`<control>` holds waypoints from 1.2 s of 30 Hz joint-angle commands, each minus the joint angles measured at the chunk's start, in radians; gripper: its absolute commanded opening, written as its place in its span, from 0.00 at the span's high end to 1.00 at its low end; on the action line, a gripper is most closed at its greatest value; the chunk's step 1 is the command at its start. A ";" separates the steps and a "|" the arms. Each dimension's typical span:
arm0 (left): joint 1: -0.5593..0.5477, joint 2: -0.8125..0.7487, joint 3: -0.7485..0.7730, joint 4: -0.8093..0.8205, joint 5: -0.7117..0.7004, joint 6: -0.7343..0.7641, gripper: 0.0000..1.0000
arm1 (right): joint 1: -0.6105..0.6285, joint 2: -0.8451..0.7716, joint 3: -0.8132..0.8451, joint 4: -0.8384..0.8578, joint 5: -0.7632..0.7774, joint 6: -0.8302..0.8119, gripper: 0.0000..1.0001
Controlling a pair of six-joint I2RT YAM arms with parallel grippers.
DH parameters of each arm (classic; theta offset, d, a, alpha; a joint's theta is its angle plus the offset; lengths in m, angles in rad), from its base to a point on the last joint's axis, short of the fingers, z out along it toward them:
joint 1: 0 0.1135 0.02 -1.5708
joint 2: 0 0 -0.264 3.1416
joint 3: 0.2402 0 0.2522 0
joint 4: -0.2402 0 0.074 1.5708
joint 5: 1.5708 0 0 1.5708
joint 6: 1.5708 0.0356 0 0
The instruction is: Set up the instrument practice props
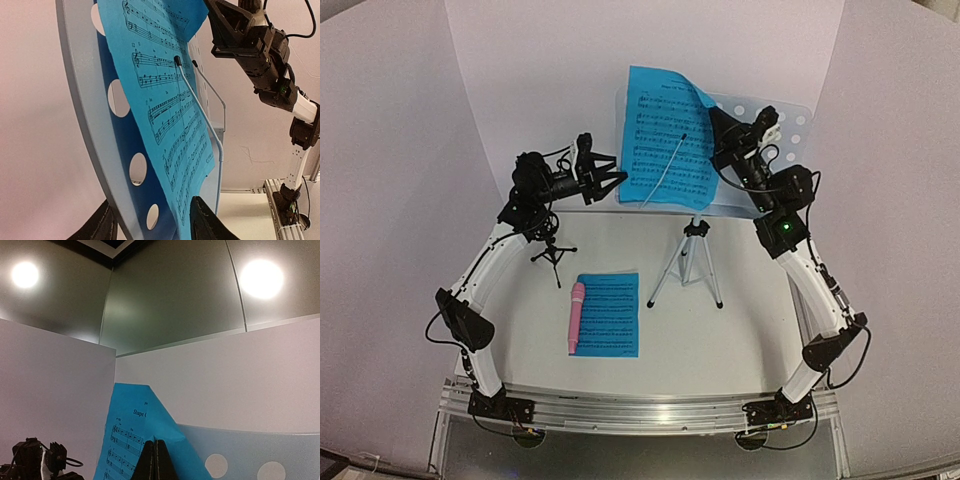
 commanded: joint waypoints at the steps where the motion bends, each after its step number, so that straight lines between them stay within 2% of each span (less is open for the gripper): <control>1: -0.002 -0.003 0.024 0.007 0.004 -0.010 0.52 | 0.008 -0.011 0.047 0.028 -0.004 0.011 1.00; 17: -0.013 0.053 0.068 0.077 -0.002 -0.076 0.57 | 0.008 0.015 0.066 0.026 -0.011 0.020 1.00; 25: -0.016 0.042 0.057 0.113 0.026 -0.102 0.90 | 0.008 0.017 0.065 0.026 -0.024 0.025 1.00; 29: -0.014 0.035 0.047 0.102 0.045 -0.102 0.95 | 0.008 0.013 0.063 0.026 -0.024 0.025 1.00; 30: -0.014 0.033 0.044 0.099 0.044 -0.099 0.95 | 0.008 0.010 0.061 0.026 -0.025 0.024 0.99; 36: -0.009 0.022 0.032 0.087 0.044 -0.102 0.99 | 0.008 -0.029 0.030 0.022 -0.005 0.018 0.78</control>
